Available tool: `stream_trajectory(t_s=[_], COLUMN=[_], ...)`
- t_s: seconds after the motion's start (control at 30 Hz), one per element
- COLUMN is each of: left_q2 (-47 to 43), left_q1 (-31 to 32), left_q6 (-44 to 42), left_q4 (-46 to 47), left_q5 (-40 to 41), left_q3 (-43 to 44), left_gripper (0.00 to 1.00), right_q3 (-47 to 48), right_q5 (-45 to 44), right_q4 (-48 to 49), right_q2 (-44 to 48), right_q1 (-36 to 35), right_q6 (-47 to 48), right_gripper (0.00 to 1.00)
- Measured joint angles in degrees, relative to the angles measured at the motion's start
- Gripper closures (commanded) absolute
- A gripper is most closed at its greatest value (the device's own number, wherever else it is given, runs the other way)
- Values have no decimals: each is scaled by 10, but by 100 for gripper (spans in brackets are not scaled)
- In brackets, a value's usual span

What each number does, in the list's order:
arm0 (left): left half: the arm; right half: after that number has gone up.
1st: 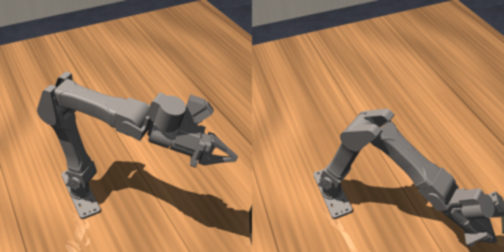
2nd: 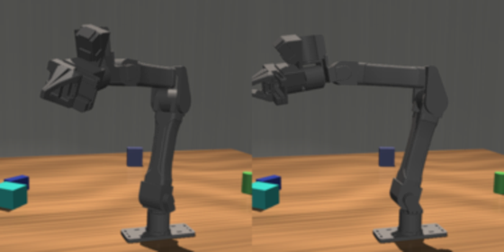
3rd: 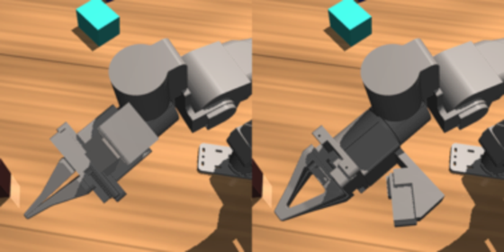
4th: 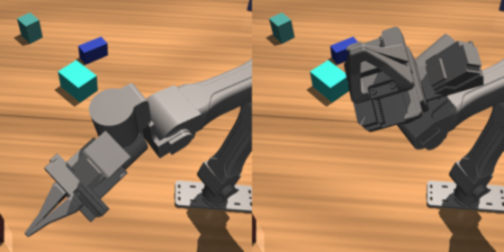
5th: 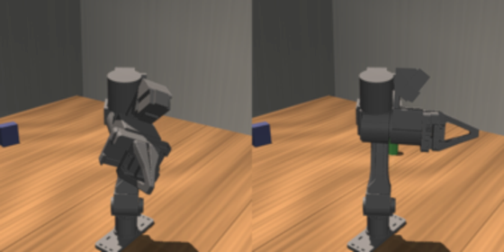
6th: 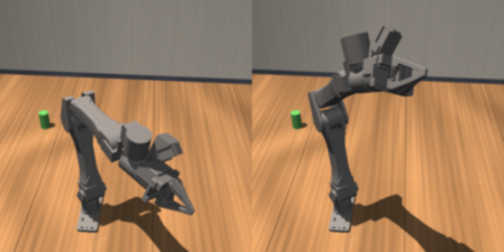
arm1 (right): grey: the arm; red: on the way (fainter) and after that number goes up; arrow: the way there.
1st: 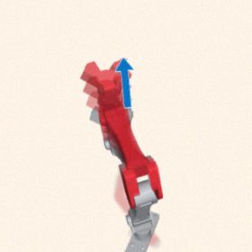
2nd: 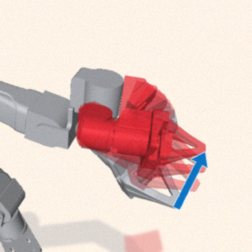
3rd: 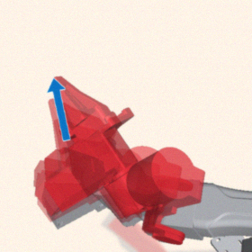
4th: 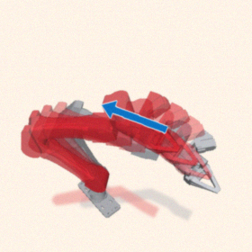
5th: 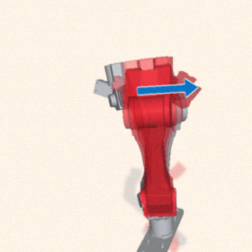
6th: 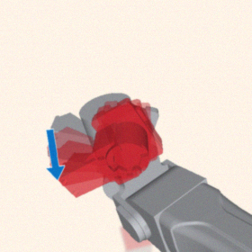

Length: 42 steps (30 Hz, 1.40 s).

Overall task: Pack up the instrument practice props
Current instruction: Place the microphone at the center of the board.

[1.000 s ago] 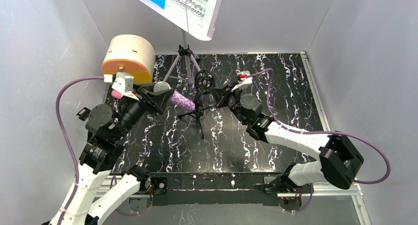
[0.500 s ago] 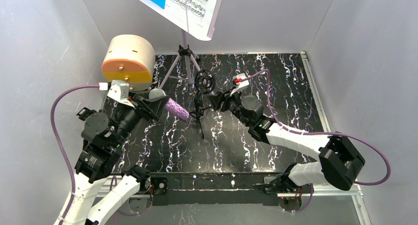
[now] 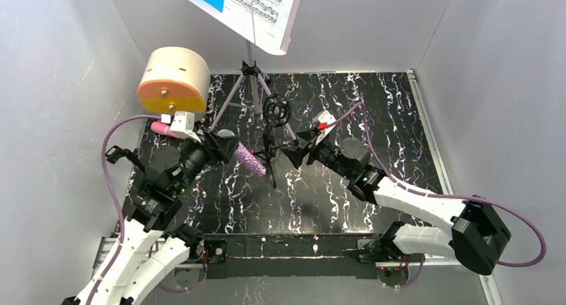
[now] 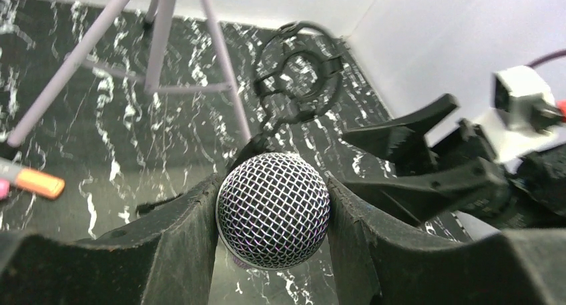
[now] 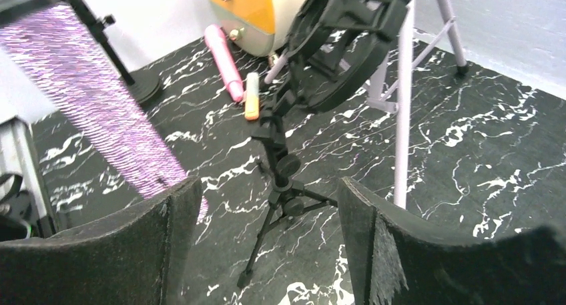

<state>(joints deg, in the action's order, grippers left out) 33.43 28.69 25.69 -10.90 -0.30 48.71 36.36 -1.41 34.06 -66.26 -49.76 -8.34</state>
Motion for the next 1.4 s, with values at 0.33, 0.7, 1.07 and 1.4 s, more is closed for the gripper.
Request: stream_trajectory(t_s=[0.33, 0.7, 1.07, 1.4], left_q2=[28, 33, 32, 0], left_q1=[0, 0, 0, -1], left_q6=[73, 143, 164, 185], left_q4=[20, 77, 90, 117], left_q5=[27, -26, -46, -15], left_q3=[-61, -64, -73, -116], left_gripper=[100, 100, 100, 40], right_q3=[-41, -41, -31, -20], right_q5=[182, 278, 309, 346], right_q4=[9, 71, 99, 112], right_q2=[5, -115, -170, -195], right_q1=[0, -16, -18, -24], right_q6=[36, -1, -24, -48], right_gripper=[10, 7, 77, 99])
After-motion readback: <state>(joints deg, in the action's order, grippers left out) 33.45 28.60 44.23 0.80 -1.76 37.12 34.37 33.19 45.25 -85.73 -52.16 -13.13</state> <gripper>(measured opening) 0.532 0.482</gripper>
